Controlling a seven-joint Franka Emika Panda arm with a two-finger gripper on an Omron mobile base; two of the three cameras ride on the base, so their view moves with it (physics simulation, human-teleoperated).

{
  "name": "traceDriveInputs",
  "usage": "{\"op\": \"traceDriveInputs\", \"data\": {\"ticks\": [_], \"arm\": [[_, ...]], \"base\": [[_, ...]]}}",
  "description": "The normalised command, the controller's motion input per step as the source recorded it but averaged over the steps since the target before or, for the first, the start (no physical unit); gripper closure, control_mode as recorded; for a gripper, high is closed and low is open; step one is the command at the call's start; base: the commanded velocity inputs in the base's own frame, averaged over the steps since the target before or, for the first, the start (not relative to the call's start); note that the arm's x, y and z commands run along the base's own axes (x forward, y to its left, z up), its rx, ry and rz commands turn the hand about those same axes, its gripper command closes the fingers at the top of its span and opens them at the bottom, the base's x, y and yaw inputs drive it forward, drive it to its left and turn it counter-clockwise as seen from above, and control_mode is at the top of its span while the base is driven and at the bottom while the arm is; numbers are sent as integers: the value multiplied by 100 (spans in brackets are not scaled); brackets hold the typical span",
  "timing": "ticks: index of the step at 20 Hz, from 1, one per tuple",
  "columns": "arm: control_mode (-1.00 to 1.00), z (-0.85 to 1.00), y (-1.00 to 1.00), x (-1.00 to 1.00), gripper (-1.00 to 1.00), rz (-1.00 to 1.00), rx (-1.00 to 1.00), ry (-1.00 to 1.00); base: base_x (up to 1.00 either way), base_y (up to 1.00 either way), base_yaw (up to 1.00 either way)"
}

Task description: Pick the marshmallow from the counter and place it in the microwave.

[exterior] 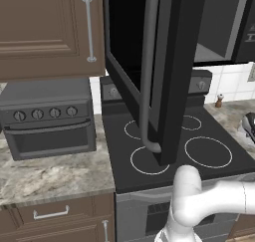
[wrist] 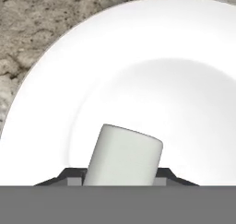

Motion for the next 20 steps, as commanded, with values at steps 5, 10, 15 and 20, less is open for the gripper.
{"op": "traceDriveInputs", "data": {"ticks": [5,10,15,20], "arm": [[-100,35,-4,-55,100,23,0,-19],[-100,100,0,-100,100,27,2,-17],[-100,100,58,-81,100,19,4,-1],[-100,100,100,-81,100,18,1,0]], "base": [[0,0,0],[0,0,0],[0,0,0],[0,0,0]]}}
